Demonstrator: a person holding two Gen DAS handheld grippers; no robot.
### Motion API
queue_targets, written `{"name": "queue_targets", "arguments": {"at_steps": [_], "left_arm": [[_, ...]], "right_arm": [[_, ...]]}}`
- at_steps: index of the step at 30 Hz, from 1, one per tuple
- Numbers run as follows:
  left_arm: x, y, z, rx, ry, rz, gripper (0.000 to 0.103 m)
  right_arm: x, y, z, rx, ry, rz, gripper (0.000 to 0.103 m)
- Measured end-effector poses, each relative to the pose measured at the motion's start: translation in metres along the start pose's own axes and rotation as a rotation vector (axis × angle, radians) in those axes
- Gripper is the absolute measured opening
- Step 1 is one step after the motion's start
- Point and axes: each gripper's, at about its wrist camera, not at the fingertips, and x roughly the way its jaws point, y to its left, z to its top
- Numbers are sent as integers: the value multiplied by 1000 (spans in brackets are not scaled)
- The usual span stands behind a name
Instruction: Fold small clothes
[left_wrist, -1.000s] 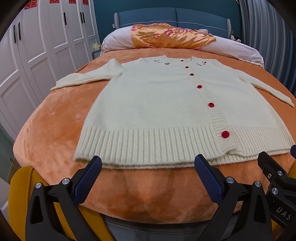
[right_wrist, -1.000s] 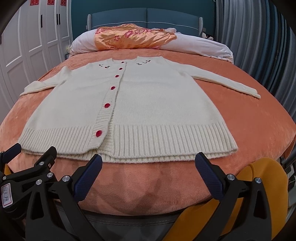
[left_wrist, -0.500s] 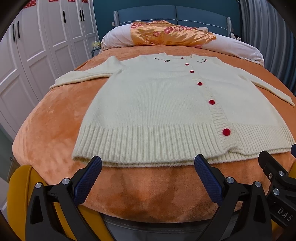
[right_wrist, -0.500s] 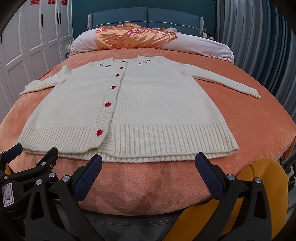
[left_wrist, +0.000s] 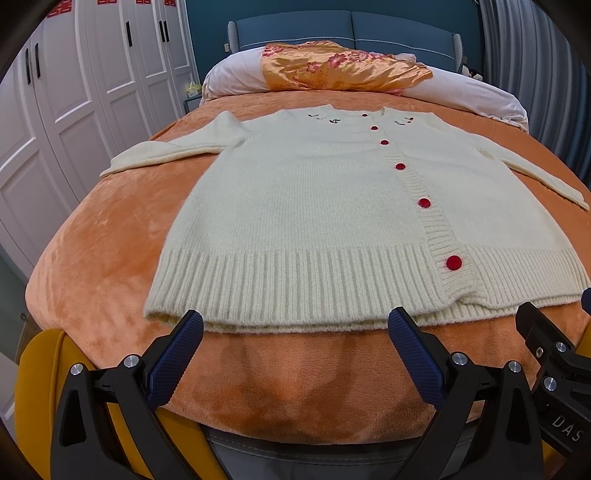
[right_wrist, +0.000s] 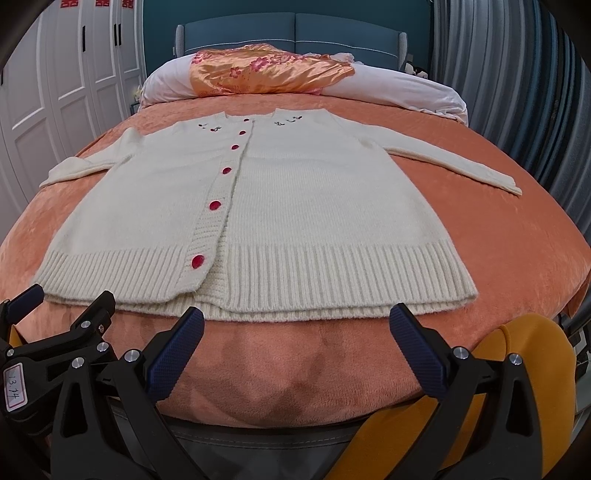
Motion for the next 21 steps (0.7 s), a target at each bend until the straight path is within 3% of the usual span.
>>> {"name": "queue_targets", "arguments": {"at_steps": [21], "left_arm": [[0, 0, 0, 0, 0, 2, 98]], "right_arm": [[1, -1, 0, 1, 5, 2, 98]]}}
